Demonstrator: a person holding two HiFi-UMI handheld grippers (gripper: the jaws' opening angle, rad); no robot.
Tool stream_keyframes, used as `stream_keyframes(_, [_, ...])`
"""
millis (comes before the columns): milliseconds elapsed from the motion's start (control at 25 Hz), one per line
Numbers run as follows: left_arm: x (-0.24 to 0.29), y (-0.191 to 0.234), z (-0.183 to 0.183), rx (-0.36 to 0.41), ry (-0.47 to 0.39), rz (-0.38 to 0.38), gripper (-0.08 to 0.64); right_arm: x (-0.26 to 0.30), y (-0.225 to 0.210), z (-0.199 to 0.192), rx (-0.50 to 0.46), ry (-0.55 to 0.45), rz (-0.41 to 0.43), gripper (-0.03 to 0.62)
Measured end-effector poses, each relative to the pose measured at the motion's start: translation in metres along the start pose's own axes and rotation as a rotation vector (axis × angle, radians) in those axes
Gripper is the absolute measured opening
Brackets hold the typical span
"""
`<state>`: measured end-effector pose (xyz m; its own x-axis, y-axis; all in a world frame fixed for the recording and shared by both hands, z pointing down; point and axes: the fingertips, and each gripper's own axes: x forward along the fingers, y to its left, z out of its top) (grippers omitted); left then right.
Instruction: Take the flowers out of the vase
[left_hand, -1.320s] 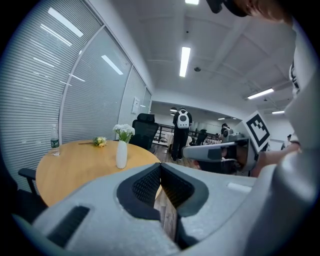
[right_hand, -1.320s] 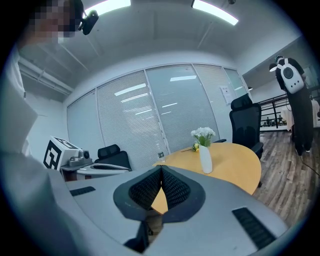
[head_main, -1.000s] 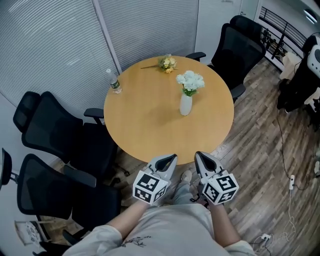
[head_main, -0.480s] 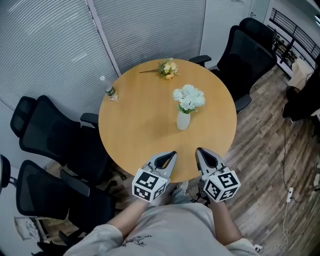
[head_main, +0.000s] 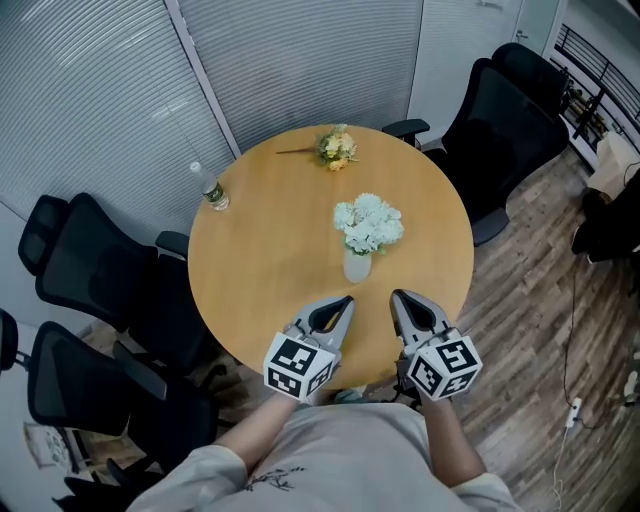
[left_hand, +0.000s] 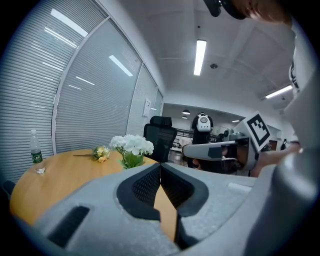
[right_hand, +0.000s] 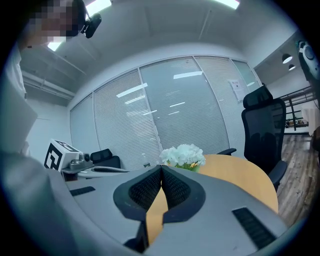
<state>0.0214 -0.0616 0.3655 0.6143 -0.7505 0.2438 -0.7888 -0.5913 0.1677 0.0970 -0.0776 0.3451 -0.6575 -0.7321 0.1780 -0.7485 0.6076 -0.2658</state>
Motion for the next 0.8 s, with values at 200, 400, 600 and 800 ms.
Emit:
stream_keyframes(200, [0.011, 0.009, 0.001, -0.007, 0.005, 0.034, 0.009, 0.014, -0.017, 0.002, 0.006, 0.013, 0.011, 0.006])
stream_keyframes(400, [0.014, 0.014, -0.001, -0.011, 0.014, 0.059, 0.010, 0.021, -0.020, -0.002, 0.012, 0.025, 0.032, 0.006])
stream_keyframes(600, [0.014, 0.019, -0.001, -0.017, 0.018, 0.068, 0.011, 0.026, -0.020, -0.006, 0.026, 0.039, 0.036, 0.006])
stream_keyframes(800, [0.015, 0.026, -0.002, -0.012, 0.031, 0.063, 0.011, 0.032, -0.019, -0.010, 0.035, 0.052, 0.035, 0.006])
